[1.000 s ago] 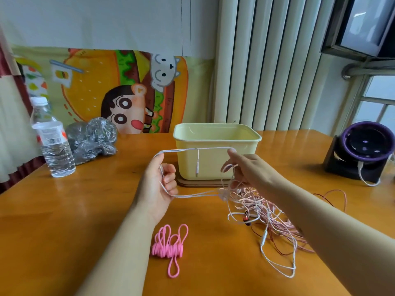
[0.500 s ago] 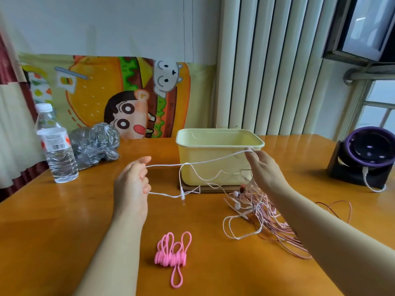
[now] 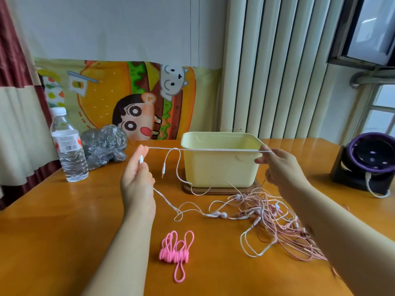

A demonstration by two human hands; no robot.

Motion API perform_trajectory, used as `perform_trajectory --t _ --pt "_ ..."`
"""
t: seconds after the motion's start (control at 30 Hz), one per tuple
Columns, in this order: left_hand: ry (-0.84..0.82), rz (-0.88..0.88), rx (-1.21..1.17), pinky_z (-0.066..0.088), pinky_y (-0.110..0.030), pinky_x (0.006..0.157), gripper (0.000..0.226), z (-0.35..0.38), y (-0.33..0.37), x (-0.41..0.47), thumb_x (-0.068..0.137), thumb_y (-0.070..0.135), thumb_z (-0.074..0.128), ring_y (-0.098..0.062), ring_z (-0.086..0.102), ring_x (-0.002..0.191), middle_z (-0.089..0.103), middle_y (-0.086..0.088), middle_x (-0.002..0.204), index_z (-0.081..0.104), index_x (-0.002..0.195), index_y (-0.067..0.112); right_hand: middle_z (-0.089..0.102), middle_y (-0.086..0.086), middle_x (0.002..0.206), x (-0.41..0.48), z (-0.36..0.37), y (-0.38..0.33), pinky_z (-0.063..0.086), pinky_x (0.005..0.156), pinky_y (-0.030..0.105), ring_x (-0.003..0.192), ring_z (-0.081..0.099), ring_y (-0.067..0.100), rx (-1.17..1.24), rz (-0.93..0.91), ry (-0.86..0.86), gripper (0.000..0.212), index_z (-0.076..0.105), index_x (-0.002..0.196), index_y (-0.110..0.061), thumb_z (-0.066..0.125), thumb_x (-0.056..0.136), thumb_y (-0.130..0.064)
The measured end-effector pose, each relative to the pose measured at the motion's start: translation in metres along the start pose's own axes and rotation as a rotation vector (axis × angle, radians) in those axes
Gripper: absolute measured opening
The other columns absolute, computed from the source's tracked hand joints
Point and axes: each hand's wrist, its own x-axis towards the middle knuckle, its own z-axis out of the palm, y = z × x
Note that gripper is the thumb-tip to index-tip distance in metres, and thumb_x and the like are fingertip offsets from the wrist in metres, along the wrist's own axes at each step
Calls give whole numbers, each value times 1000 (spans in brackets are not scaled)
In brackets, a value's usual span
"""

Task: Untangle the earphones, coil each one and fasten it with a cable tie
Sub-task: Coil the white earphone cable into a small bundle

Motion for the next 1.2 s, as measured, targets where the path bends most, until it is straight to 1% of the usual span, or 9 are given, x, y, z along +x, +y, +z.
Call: perform_trajectory --t 0.13,0.23,0.3,0.47,0.57,0.67,0.77,0.93,1.2 --pt "-10 -52 -100 34 -10 47 38 5 19 1 100 4 40 -3 32 47 65 15 120 60 121 29 69 4 78 -6 -4 -34 40 51 23 60 65 19 410 413 -231 52 60 104 -10 47 90 -59" --pt "-29 -23 -137 27 -12 43 38 10 45 13 99 2 40 -3 28 45 65 16 116 60 119 27 59 13 120 -7 0 -53 48 90 49 117 52 33 448 440 -424 74 56 120 -10 41 83 -72" --pt "-28 24 -114 28 -11 43 38 13 63 22 99 2 40 -2 32 45 64 15 118 60 118 29 56 11 128 -9 6 -63 39 103 51 126 45 28 269 272 -438 70 55 124 -11 37 87 -68" --pt "-72 114 15 44 -14 59 40 17 90 30 98 4 42 -4 53 70 59 9 129 62 107 37 73 9 70 -18 14 -94 53 81 34 73 70 18 -18 -294 -384 46 68 89 -7 35 101 -37" --pt "-57 143 97 39 -53 103 43 24 100 29 98 5 43 -42 45 122 58 3 132 61 97 44 71 5 66 -20 14 -117 45 63 10 55 61 1 -120 -527 -258 45 68 86 -11 33 102 -34" --pt "-48 186 159 35 -56 104 42 32 112 28 97 7 46 -46 39 126 54 -15 134 59 101 47 72 -1 74 -11 13 -141 37 60 9 55 55 -4 -125 -638 -245 44 69 83 -17 32 102 -34" --pt "-93 260 241 51 -40 83 40 41 123 26 96 11 47 -30 59 107 53 -14 134 56 102 50 73 -8 85 0 12 -159 34 73 -2 82 60 -11 -211 -664 -378 48 71 83 -19 30 102 -34" --pt "-205 295 288 46 -47 100 36 54 132 30 97 16 49 -20 52 121 54 10 132 57 95 51 73 -1 89 6 13 -192 38 77 -1 88 64 -1 -178 -739 -355 50 73 91 -9 30 102 -32" --pt "-262 345 415 45 -38 97 41 56 153 43 94 2 42 -12 57 107 63 15 106 59 99 38 70 0 87 10 14 -162 51 67 23 74 66 15 -682 -224 -726 24 64 93 -14 43 99 -22"
